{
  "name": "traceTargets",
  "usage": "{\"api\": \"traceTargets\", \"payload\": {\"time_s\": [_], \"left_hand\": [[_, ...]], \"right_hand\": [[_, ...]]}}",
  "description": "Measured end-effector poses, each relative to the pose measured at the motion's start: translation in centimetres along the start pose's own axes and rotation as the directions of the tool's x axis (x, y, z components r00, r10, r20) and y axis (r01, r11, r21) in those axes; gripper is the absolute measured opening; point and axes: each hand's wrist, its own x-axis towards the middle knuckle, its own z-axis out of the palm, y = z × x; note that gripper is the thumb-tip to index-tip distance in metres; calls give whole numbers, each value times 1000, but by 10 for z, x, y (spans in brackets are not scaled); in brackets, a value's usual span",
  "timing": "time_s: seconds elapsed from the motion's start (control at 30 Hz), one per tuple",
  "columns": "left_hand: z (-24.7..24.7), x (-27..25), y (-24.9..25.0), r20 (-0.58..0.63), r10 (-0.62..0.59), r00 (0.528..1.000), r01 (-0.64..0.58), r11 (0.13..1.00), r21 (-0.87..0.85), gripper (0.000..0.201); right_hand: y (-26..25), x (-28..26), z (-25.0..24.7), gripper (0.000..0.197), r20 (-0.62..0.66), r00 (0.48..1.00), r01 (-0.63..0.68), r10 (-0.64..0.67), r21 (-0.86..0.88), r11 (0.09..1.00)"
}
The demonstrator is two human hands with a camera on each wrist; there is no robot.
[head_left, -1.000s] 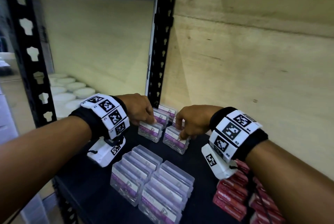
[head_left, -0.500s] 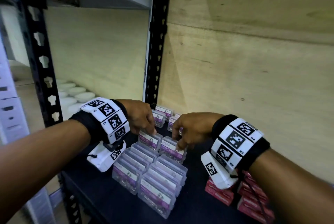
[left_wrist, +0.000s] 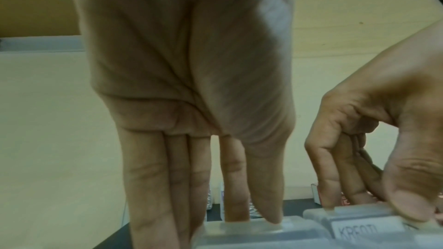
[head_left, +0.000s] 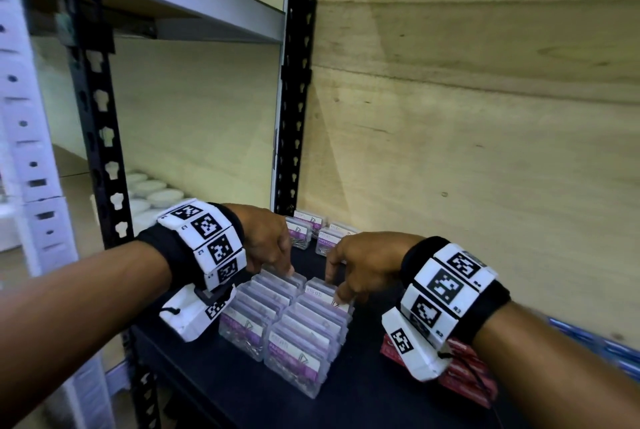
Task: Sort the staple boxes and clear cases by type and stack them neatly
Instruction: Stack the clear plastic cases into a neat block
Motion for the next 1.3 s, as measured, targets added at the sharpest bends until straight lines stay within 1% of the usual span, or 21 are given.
{"api": "traceTargets", "payload": {"time_s": [0.2,0.3,0.43,0.83,0.93,1.03,1.13,1.3], "left_hand": [[3,-2,0,-13,2,1000,-2,1000,-7,22],[4,-3,0,-18,14,1000,-14,1000,-10,23],[5,-3,-2,-36,20,999,-21,999,-25,25],[4,3,-5,-6,23,1000,-24,997,-80,27],[4,4,-5,17,17,1000,-16,998,-69,29],[-1,4,-4,33,11,999,-10,1000,-19,32],[-14,7,-7,-70,5,998,-1,999,54,30],[-32,29,-16,-223,21,975,7,992,123,31]], "right_hand": [[1,-8,1,34,22,1000,1,-2,32,999],[1,-9,3,33,30,1000,-9,7,60,998],[1,-8,4,33,27,1000,-5,4,45,999],[0,-8,4,32,26,1000,4,-5,27,1000],[0,-8,4,32,25,1000,10,-10,12,1000],[4,-7,2,32,41,999,13,-13,-5,1000],[12,-4,-7,32,4,1000,-9,9,-17,1000],[31,19,-32,32,-155,987,-61,37,-151,987]]}}
